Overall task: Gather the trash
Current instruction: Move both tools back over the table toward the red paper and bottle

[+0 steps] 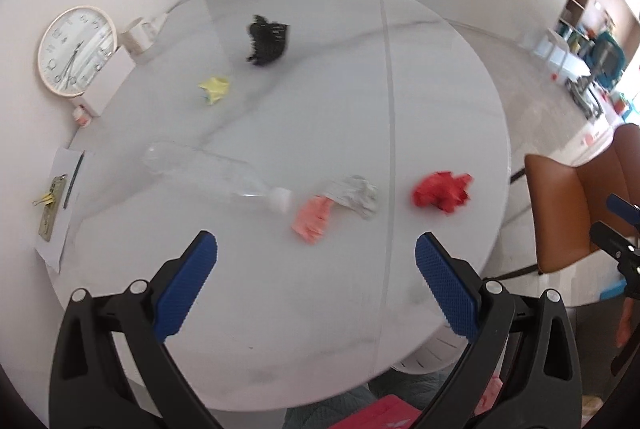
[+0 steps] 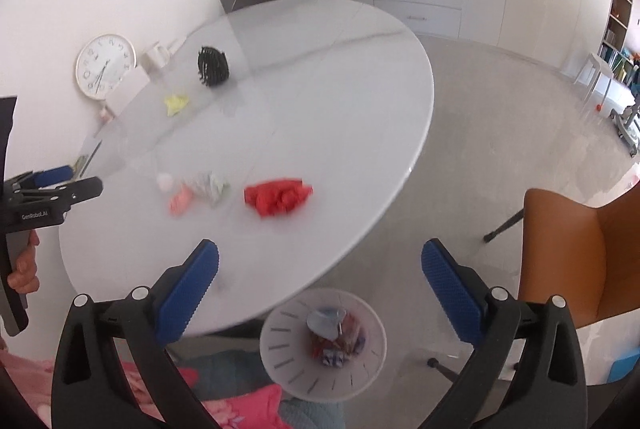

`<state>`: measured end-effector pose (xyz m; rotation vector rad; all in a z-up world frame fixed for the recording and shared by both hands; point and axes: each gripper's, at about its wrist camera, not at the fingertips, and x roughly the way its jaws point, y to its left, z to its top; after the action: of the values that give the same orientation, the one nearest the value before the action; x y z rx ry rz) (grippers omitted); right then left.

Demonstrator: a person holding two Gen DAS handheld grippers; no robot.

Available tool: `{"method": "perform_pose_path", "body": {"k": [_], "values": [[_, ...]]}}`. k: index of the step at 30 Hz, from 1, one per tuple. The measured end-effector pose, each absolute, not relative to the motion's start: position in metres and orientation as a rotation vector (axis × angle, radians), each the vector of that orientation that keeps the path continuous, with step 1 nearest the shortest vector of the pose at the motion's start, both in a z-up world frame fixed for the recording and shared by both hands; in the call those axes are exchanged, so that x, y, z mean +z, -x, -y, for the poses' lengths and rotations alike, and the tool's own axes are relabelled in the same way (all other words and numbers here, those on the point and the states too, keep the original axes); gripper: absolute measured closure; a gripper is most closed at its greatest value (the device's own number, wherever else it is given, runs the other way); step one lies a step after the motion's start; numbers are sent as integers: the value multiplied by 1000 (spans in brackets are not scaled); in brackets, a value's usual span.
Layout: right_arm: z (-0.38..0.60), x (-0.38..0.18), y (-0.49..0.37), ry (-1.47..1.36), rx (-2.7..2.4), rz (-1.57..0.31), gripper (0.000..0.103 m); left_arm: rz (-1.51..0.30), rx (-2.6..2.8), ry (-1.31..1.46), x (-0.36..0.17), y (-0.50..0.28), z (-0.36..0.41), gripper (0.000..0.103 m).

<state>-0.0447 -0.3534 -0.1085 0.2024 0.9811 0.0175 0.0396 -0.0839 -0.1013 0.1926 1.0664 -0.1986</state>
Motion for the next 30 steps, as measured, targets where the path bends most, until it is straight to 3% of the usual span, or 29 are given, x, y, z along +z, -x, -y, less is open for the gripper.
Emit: {"method": "perform_pose_path", "body": {"k": [13, 24, 30], "values": [[294, -148, 0, -141, 90, -1084, 2, -1117, -258, -168, -134, -55, 32, 8], [249, -150, -41, -60, 182, -1084, 2, -1213, -62, 123, -159, -97, -21, 8], [252, -169, -60, -28, 152, -1091, 2, -1182, 26, 125, -161, -123, -15, 8]]}}
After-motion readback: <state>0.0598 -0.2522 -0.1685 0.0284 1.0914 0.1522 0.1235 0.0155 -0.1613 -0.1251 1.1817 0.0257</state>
